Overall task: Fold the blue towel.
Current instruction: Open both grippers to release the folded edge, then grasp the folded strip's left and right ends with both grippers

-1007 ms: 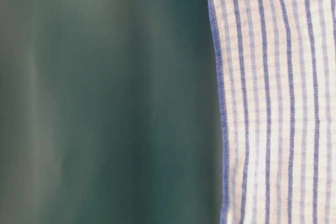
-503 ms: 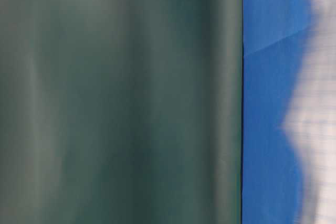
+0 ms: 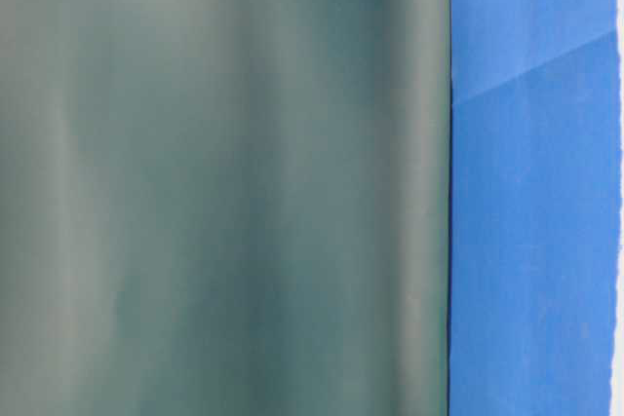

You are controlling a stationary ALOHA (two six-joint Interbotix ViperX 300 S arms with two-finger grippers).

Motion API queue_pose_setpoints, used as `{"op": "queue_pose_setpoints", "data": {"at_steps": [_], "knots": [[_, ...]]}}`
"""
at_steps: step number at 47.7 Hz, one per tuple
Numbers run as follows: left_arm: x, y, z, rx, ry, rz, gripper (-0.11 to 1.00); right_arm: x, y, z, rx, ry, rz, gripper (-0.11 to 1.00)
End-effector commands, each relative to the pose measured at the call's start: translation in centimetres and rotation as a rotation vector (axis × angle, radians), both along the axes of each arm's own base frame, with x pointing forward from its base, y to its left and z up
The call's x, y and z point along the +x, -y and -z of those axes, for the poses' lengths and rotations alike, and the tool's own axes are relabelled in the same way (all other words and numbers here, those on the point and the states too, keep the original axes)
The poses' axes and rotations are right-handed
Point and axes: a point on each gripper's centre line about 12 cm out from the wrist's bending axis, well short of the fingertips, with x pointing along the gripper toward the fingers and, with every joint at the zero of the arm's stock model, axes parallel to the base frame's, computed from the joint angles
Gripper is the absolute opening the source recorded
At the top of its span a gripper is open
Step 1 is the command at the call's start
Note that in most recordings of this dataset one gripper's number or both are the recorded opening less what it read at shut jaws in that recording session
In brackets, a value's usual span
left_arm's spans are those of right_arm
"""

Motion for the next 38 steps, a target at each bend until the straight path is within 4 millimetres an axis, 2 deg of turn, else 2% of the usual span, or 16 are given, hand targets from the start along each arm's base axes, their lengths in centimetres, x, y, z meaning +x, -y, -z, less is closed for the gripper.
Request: {"op": "queue_pose_setpoints", "data": {"at_steps": [1, 7, 11, 15, 17, 21, 23, 25, 29, 38], "knots": [[0.3, 0.1, -0.5, -0.008, 0.023, -0.002, 0.04, 0.4, -0.2, -0.6, 0.007, 0.024, 0.003, -0.01], [0.4, -0.1, -0.6, -0.014, 0.023, -0.013, 0.06, 0.4, -0.2, -0.6, 0.008, 0.024, 0.005, 0.03], [0.5, -0.2, -0.7, -0.018, 0.019, -0.019, 0.17, 0.3, -0.1, -0.5, 0.014, 0.019, 0.014, 0.15], [0.6, -0.1, -0.9, -0.014, 0.017, -0.016, 0.40, 0.1, 0.1, -0.6, 0.022, 0.018, 0.030, 0.35], [0.6, -0.2, -1.2, -0.014, 0.017, -0.018, 0.50, -0.1, 0.2, -0.8, 0.021, 0.024, 0.030, 0.49], [0.5, -0.5, -2.4, -0.013, 0.021, -0.023, 0.67, -0.3, 0.4, -1.4, 0.020, 0.047, 0.026, 0.74], [0.5, -0.7, -3.1, -0.012, 0.024, -0.028, 0.72, -0.4, 0.6, -2.0, 0.013, 0.066, 0.020, 0.85], [0.3, -1.0, -3.8, -0.011, 0.026, -0.036, 0.71, -0.5, 0.7, -2.5, 0.005, 0.086, 0.015, 0.87], [0.1, -2.2, -4.8, -0.011, 0.031, -0.076, 0.70, -0.8, 1.4, -3.3, -0.013, 0.116, 0.019, 0.82], [0.1, -4.8, -4.6, 0.003, 0.016, -0.164, 0.69, -1.3, 5.1, -3.1, -0.070, 0.084, 0.120, 0.81]]}}
